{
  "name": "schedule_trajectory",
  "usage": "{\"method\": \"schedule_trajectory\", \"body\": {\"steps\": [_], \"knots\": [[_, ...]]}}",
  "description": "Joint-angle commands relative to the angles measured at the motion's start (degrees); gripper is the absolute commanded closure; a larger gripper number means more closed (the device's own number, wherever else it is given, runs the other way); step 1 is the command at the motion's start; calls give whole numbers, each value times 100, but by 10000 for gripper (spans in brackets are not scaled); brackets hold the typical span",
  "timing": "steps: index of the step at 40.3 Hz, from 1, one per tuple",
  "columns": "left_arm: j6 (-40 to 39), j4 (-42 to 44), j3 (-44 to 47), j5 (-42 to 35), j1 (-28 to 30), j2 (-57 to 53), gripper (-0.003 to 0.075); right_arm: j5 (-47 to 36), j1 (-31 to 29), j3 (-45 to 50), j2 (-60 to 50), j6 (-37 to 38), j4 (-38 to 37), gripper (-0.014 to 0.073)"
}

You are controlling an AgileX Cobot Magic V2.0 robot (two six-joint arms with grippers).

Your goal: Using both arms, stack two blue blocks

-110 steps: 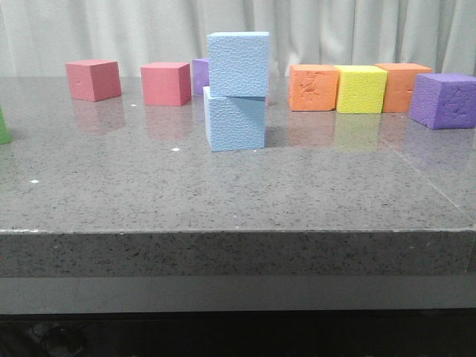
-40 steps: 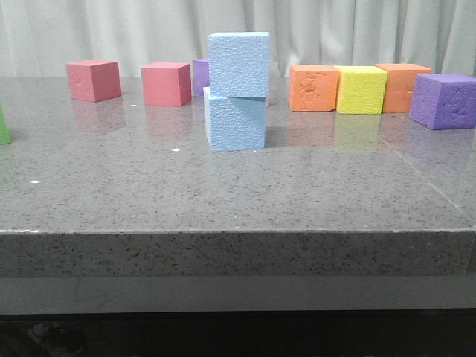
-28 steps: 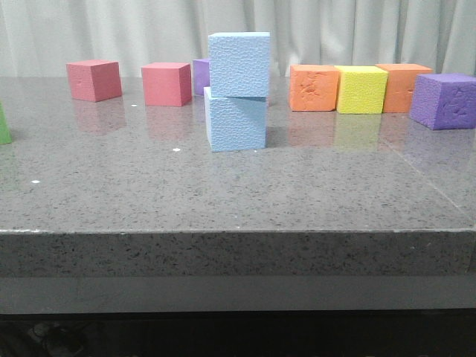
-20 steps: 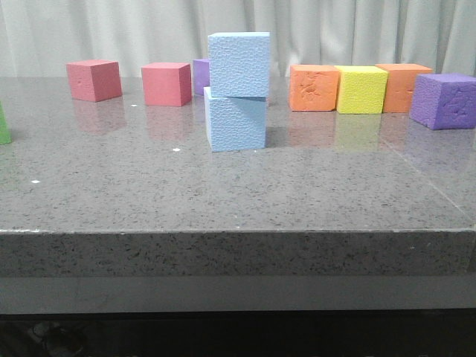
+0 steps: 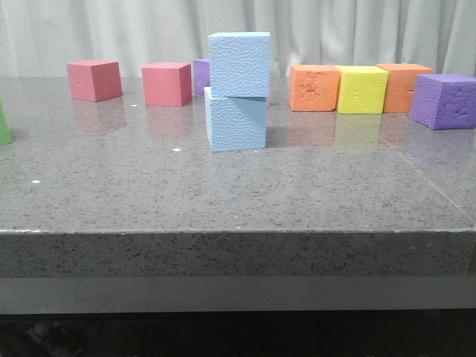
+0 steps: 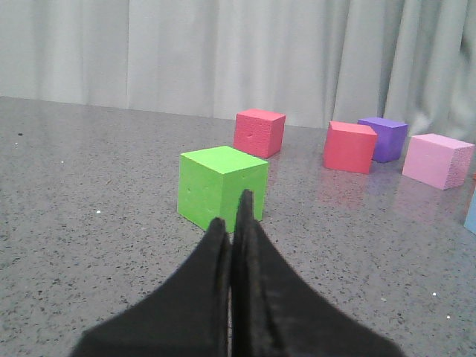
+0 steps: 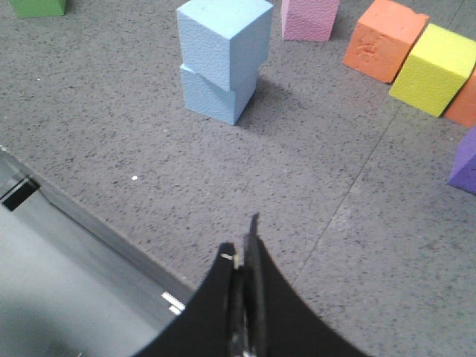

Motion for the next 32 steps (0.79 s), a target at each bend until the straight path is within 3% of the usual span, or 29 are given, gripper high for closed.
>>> {"method": "schedule_trajectory", "body": {"steps": [1,7,13,22,32], "knots": [[-38,12,208,-497,-37,-135,738,-1050,-461,450,-576,-20,-229,663],[-38,12,208,-497,-26,-135,738,-2854,-1634,2199,-1926,-20,-232,663],[-38,12,208,-497,-26,-135,738,-4165,-2081,3762,-3195,-20,-227,663],[-38,12,208,-497,-26,-135,738,-4444,-2335,4947,-4239,-20,-179,663],[-38,12,208,-497,-26,-135,738,-4415,-2346,5083,-4239,-20,-179,663]]}}
